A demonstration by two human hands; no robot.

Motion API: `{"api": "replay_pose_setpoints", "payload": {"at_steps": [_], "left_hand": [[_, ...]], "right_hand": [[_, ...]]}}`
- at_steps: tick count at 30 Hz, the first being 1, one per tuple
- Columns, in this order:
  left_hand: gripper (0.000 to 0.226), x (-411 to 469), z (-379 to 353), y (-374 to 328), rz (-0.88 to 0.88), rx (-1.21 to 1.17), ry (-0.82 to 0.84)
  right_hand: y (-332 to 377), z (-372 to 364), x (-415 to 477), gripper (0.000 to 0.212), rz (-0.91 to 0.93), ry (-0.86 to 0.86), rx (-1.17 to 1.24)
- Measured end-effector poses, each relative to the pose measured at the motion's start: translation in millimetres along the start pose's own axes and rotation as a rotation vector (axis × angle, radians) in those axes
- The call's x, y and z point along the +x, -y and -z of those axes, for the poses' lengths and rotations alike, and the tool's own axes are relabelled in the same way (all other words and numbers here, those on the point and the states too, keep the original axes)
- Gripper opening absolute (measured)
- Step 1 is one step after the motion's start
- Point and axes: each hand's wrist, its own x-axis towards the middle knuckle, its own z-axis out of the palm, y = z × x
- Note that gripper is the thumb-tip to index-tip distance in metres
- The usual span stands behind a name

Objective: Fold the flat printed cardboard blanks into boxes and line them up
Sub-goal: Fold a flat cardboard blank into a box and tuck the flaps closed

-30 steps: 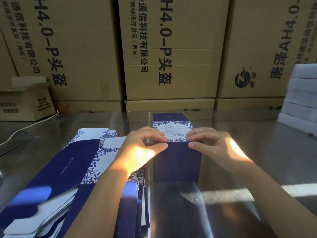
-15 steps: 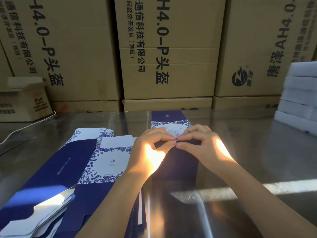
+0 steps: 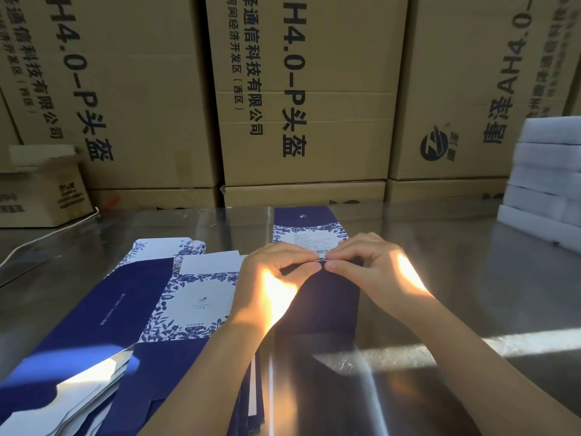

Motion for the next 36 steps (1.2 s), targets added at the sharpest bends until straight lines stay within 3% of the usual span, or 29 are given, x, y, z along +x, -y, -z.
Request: {"api": "replay_pose_setpoints", "payload": {"at_steps": [4, 11, 23, 30, 32, 36], "left_hand": [[0.012, 2, 4, 0, 0.028, -0.042, 0.069], [0.024, 10, 33, 15, 0.294, -0.224, 0.192], [0.026, 11, 37, 23, 0.340, -0.327, 0.167], [0.023, 7, 34, 21, 0.297, -0.270, 0.140], [0.028, 7, 33, 19, 0.241, -0.153, 0.190], [0.056, 5, 29, 16, 0.216, 0.029, 0.380]], "right_hand": [[-1, 4, -2, 0.019, -0.024, 0.020, 0.029], [-4, 24, -1, 0.020, -0.157, 0.121, 0.182], [-8, 22, 1, 0.014, -0.201, 0.040, 0.282], [-11, 18, -2, 0.014, -0.191, 0.036, 0.280], [-11, 15, -4, 0.023, -0.185, 0.077, 0.201], [-12, 10, -8, 0.075, -0.049, 0.241, -0.154]]}}
